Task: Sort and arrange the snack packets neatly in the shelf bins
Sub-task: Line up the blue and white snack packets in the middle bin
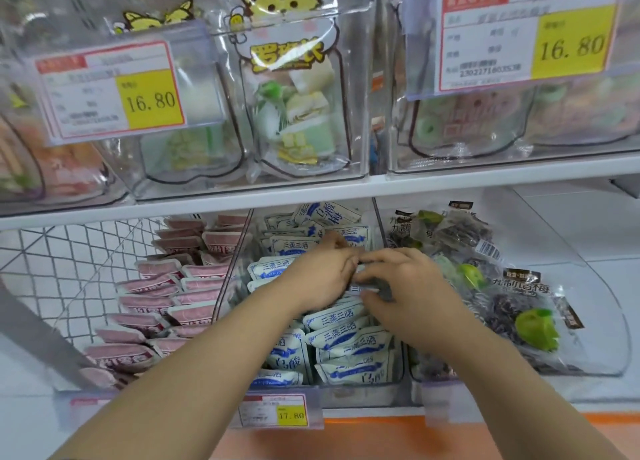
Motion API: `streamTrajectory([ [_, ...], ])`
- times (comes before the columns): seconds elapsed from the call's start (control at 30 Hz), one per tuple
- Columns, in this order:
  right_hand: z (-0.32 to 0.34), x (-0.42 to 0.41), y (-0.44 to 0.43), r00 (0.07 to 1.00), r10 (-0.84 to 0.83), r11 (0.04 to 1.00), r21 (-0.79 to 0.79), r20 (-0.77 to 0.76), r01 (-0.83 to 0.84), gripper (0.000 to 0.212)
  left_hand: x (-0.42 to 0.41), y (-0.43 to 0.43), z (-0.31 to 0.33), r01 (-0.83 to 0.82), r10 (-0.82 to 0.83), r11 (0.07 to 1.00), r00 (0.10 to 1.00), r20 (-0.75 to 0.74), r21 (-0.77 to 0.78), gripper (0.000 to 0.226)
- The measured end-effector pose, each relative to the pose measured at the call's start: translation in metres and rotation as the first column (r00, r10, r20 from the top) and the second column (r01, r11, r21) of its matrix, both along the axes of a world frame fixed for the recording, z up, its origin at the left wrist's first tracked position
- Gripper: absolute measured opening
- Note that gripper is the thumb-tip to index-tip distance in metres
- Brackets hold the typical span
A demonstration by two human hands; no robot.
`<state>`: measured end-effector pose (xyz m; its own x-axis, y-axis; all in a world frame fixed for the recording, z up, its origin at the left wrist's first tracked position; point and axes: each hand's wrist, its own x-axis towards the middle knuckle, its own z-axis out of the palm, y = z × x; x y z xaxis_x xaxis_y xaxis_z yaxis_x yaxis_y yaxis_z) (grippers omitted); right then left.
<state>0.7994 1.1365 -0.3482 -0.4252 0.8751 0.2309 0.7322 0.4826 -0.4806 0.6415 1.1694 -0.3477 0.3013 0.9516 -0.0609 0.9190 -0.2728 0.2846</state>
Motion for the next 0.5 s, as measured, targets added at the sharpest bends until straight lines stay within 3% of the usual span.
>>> streamTrajectory([
  [0.17,0.009,0.007,0.009,0.999,0.021,1.000,-0.018,0.040,-0.021,0.025,-0.005,-0.017,-0.005,-0.112,0.123,0.953,0.992,-0.022,0.281,0.036],
  [0.33,0.031,-0.007,0.040,0.996,0.034,0.998,-0.056,0.086,-0.030,0.027,-0.011,-0.021,-0.016,-0.122,0.141,0.981,0.983,-0.119,0.148,0.050],
  [0.5,0.039,-0.040,0.080,1.000,0.014,0.997,-0.076,0.012,-0.013,0.028,-0.016,-0.021,-0.022,-0.110,0.121,0.982,0.990,-0.066,0.154,0.048],
])
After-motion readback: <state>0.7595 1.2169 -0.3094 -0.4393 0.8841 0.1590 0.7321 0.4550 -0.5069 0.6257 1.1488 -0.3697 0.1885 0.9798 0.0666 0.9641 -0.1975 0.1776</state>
